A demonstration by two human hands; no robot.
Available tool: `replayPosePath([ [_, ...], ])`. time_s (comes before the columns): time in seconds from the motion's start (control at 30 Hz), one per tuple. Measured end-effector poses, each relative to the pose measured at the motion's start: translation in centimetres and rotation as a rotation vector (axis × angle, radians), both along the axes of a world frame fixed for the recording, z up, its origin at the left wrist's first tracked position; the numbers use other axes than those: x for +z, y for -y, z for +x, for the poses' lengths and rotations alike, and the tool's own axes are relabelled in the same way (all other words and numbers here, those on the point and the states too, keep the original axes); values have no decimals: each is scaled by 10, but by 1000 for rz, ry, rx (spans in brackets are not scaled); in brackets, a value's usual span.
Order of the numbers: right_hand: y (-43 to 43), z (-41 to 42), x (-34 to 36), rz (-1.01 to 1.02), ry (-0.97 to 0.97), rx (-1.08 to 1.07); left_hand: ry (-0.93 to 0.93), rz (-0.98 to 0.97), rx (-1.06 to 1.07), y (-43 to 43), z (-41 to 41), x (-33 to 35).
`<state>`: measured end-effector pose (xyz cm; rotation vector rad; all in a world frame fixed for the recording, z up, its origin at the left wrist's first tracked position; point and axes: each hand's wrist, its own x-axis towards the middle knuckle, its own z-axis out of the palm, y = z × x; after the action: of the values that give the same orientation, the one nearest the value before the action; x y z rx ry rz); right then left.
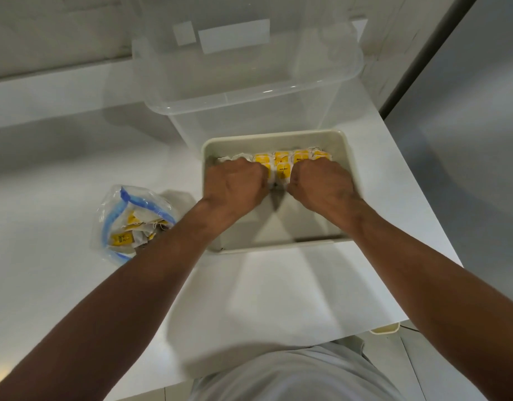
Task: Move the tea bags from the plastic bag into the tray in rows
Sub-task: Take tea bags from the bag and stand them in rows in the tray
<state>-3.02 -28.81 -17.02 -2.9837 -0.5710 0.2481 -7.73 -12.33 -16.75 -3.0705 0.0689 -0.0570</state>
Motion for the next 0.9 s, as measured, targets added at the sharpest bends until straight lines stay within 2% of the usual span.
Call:
replayPosePath([
  [0.2,-8,0,-3,-14,-17,-13,-119,-44,3,-1,4,-8],
  [0.9,-10,2,1,-42,-8,-23,-133,-66,11,-1,-1,-3],
])
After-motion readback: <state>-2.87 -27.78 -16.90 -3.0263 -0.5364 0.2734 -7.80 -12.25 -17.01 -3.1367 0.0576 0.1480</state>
